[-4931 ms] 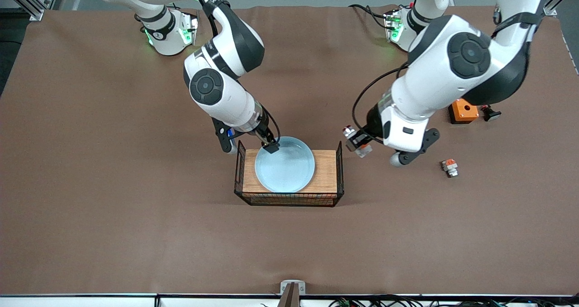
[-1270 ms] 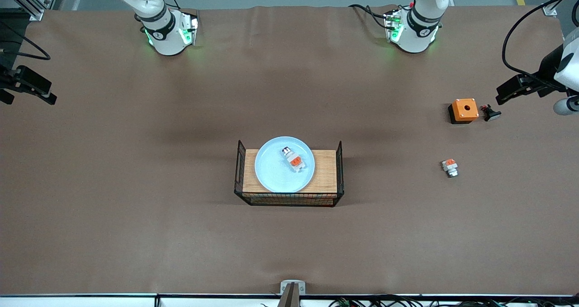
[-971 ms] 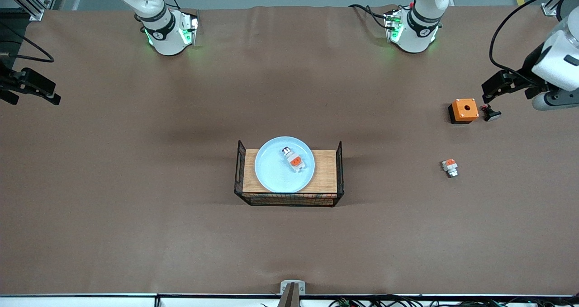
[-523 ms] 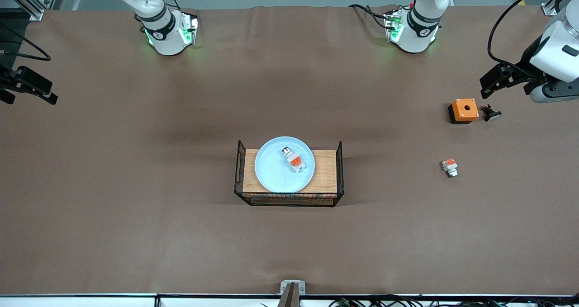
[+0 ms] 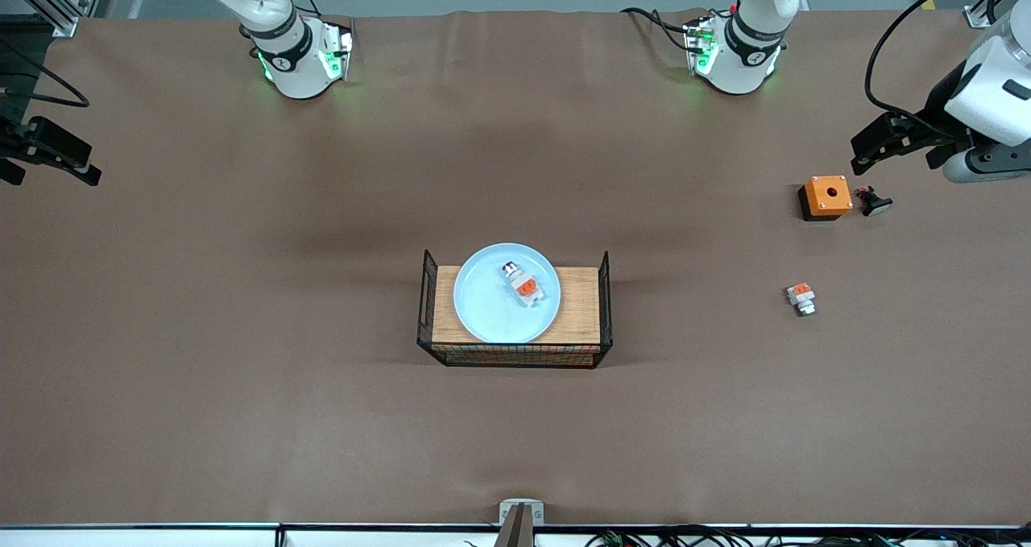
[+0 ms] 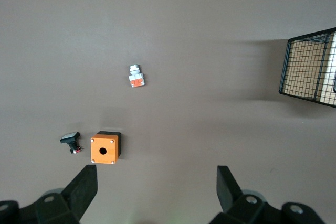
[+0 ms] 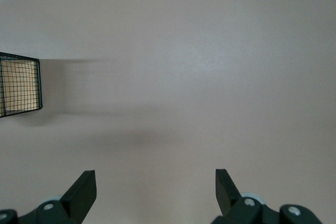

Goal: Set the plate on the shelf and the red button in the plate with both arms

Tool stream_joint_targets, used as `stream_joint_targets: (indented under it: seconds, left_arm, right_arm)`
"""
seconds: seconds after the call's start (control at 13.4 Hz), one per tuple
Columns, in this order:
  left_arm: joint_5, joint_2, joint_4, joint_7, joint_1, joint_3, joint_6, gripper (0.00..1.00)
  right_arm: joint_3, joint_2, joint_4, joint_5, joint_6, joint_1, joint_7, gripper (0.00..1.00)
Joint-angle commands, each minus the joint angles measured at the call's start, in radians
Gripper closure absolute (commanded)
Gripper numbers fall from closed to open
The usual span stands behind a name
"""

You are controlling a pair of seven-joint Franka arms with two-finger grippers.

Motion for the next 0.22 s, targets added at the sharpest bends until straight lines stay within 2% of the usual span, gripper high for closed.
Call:
stream_joint_targets:
  seconds: [0.0, 0.15]
  left_arm:
    - [-0.02, -0.018, -0.017, 0.017, 0.008, 0.002, 0.003, 0.0]
    - [-0.02, -0.02, -0.017, 0.017, 0.008, 0.004, -0.005, 0.0]
  right_arm:
    - [0.013, 0.013, 0.027, -0.009, -0.018, -0.015, -0.006, 0.0]
    - [0.013, 0.013, 0.027, -0.009, -0.018, -0.015, -0.006, 0.0]
